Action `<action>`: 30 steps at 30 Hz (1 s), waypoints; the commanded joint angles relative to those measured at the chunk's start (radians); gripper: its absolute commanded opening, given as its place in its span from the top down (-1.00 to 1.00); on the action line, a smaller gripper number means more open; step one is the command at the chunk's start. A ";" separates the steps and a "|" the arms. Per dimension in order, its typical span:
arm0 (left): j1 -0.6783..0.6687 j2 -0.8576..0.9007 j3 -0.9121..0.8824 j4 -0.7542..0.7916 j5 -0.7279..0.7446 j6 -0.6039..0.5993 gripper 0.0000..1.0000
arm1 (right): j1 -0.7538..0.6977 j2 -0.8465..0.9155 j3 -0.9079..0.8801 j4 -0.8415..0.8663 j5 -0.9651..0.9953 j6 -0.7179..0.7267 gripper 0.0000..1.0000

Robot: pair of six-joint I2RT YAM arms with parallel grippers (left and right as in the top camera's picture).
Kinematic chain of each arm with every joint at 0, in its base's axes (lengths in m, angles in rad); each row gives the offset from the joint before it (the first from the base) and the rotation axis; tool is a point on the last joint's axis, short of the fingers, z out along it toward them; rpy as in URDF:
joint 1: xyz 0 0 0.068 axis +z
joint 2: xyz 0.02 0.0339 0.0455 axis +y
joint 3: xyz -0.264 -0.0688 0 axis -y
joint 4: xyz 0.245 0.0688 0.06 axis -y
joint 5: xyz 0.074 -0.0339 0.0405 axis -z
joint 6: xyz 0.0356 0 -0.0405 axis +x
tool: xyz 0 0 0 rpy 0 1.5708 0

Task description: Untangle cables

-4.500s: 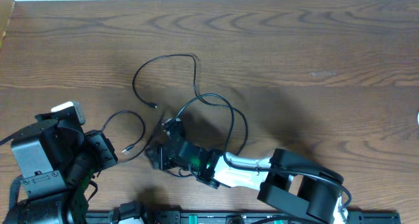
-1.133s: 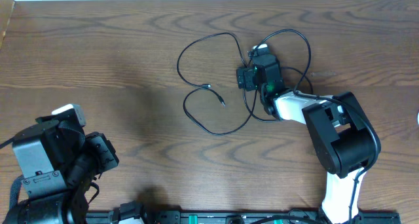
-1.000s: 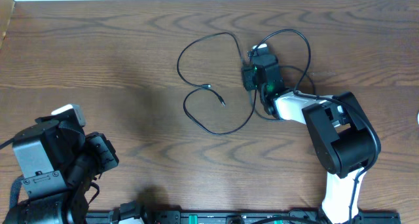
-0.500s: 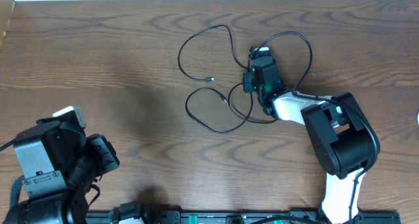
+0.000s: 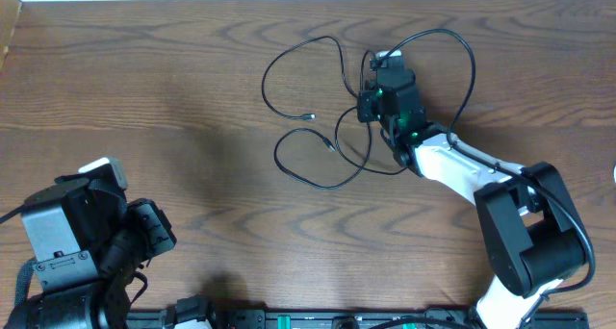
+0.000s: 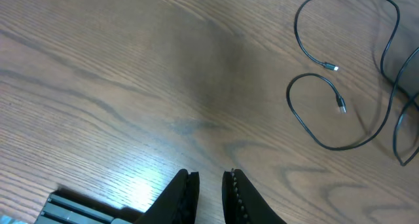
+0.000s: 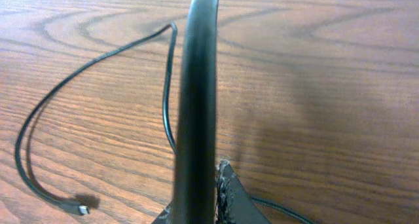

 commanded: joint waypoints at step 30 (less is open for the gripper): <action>-0.002 0.000 0.016 -0.024 0.002 -0.005 0.62 | 0.014 0.278 0.053 0.321 0.008 0.046 -0.99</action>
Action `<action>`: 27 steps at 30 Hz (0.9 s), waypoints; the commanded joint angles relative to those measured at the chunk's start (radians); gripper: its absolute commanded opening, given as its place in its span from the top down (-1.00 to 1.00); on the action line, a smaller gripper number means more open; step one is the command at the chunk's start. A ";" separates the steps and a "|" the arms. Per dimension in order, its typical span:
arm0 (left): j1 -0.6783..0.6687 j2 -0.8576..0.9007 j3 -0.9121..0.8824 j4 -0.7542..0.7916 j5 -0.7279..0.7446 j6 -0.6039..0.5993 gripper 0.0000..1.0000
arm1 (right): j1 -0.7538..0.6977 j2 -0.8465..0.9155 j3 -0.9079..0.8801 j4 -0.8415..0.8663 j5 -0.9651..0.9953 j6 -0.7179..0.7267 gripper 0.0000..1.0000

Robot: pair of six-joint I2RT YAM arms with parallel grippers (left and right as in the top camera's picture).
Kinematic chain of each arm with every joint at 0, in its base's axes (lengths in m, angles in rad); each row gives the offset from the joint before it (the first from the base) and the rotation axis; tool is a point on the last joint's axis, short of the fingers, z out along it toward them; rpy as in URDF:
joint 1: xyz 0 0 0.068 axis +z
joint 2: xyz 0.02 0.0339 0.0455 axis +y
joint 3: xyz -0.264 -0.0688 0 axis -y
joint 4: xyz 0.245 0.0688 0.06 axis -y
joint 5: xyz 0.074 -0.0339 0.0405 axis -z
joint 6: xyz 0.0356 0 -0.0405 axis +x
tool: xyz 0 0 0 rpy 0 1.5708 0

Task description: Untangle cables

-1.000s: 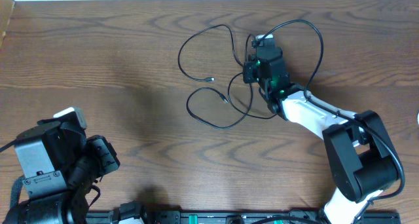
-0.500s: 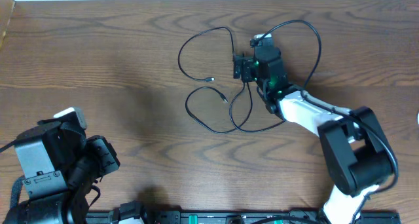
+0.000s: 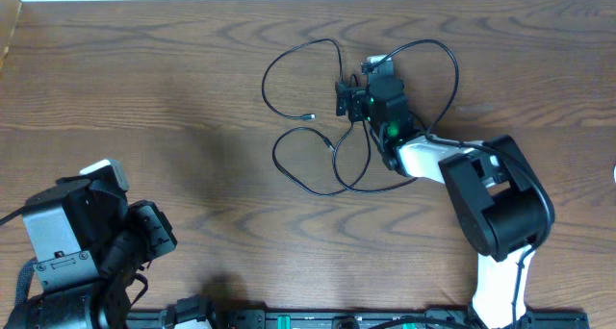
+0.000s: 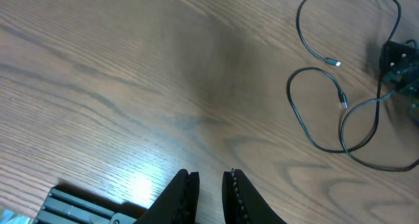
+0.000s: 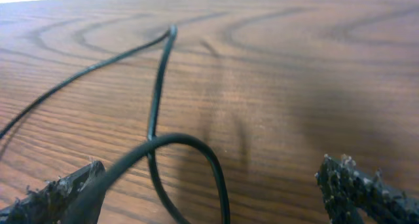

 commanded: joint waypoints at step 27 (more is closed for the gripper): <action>-0.001 0.000 0.016 -0.023 0.002 -0.005 0.62 | 0.002 0.031 0.056 -0.284 -0.002 0.064 0.98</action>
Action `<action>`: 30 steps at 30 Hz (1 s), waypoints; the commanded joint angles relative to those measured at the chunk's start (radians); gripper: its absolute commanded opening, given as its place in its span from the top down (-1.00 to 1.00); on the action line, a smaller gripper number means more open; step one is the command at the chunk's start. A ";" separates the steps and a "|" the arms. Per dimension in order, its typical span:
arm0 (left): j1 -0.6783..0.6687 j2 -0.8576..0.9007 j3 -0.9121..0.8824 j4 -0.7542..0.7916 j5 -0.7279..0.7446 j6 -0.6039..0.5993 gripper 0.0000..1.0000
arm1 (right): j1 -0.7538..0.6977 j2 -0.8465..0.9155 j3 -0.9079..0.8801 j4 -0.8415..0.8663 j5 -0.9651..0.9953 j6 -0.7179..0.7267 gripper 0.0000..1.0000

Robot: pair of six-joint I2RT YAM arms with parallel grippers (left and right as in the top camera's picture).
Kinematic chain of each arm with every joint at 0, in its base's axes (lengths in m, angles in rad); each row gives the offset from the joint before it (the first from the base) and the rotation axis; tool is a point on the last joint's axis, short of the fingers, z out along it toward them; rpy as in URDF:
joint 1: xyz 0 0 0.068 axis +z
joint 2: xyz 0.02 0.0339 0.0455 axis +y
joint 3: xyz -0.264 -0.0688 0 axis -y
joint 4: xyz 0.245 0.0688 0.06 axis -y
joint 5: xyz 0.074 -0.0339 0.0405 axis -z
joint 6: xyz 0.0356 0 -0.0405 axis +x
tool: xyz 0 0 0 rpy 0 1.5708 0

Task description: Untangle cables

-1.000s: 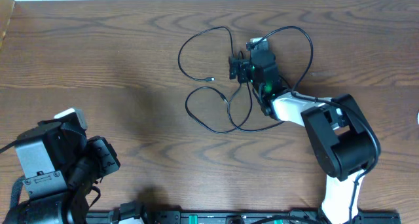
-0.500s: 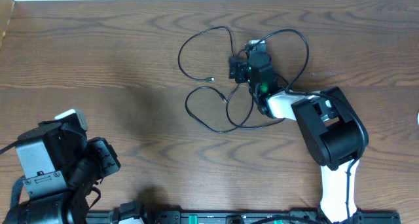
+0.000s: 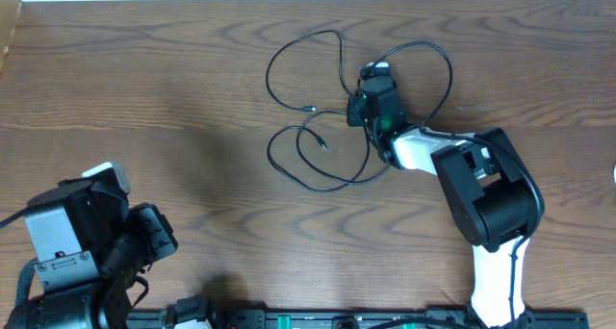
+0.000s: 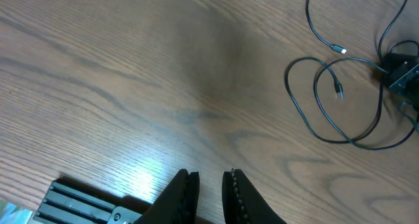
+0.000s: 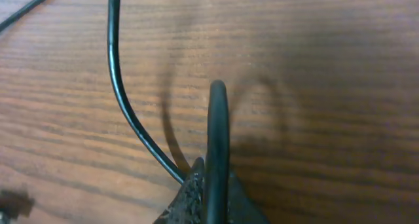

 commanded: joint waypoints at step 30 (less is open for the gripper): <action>-0.002 0.000 -0.036 -0.002 0.001 -0.005 0.62 | -0.009 -0.073 -0.021 -0.136 -0.005 -0.228 -0.17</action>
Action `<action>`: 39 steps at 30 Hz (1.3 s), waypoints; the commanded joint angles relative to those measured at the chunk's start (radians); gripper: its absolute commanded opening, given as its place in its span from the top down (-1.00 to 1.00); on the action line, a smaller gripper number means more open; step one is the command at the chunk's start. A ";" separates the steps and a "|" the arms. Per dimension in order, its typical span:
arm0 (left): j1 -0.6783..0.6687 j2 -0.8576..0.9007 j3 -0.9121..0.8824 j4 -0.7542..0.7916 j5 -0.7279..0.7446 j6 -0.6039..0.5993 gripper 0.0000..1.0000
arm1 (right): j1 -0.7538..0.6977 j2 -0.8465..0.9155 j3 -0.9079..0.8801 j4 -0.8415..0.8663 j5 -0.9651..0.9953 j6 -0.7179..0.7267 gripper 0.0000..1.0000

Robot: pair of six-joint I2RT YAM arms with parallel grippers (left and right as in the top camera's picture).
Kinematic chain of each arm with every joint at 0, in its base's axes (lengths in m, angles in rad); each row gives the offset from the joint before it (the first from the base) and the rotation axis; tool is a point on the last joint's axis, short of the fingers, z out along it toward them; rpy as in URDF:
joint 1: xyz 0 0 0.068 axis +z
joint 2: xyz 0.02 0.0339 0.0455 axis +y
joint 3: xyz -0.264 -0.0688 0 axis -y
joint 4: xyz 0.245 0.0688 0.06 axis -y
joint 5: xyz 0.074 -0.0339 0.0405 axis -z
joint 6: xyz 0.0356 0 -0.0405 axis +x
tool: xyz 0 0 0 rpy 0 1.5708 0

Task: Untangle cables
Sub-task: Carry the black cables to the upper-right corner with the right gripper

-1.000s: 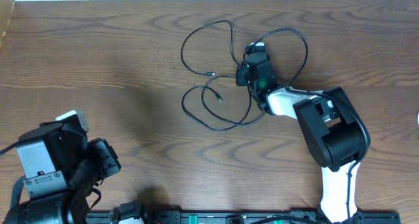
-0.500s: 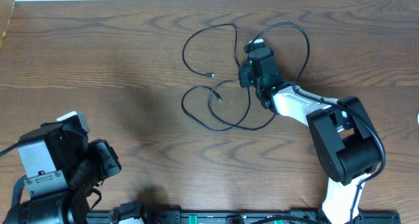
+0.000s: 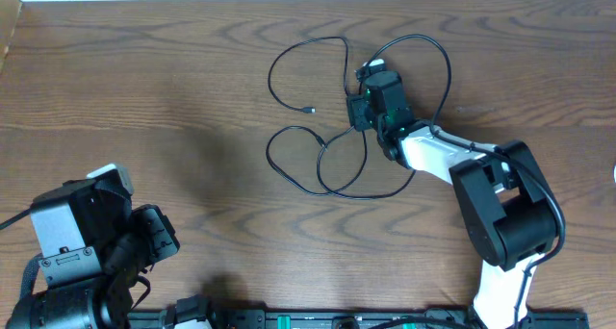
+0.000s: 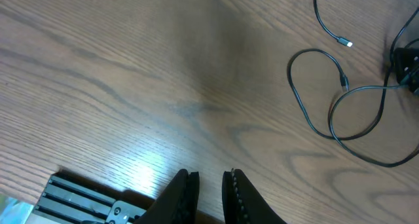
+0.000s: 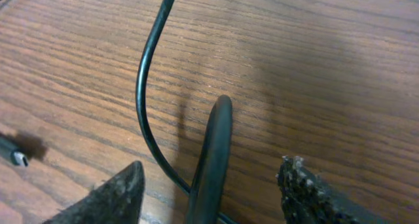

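Thin black cables (image 3: 289, 178) lie in overlapping loops at the middle far side of the wooden table (image 3: 144, 98), one plug tip (image 3: 308, 110) lying free. My right gripper (image 3: 358, 106) is down in the tangle. In the right wrist view it (image 5: 213, 188) is open, fingers (image 5: 114, 194) spread wide, with a raised cable strand (image 5: 215, 145) standing between them untouched and a second strand (image 5: 141, 93) curving past. My left gripper (image 4: 209, 188) is shut on nothing, near the front left, far from the cable loop (image 4: 291, 93).
The left arm's base (image 3: 77, 252) sits at the front left corner. A black rail (image 4: 91, 201) runs along the table's near edge. The right arm (image 3: 500, 214) stretches from the front right to the tangle. The table's far edge lies just behind the cables.
My right gripper was shut on a cable strand and is now open, the strand standing loose between its fingers. The lower loops have spread wider to the right. The left gripper has not moved.
My right gripper was shut on a strand at the tangle's right. Then it was open, further left. Then it was shut on a strand again. It is open now. The loops have shifted each time; the left arm stayed parked.
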 commanded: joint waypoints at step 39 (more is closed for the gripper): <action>-0.002 0.000 -0.007 0.024 0.001 -0.005 0.62 | -0.198 -0.397 -0.003 0.089 0.174 -0.083 0.99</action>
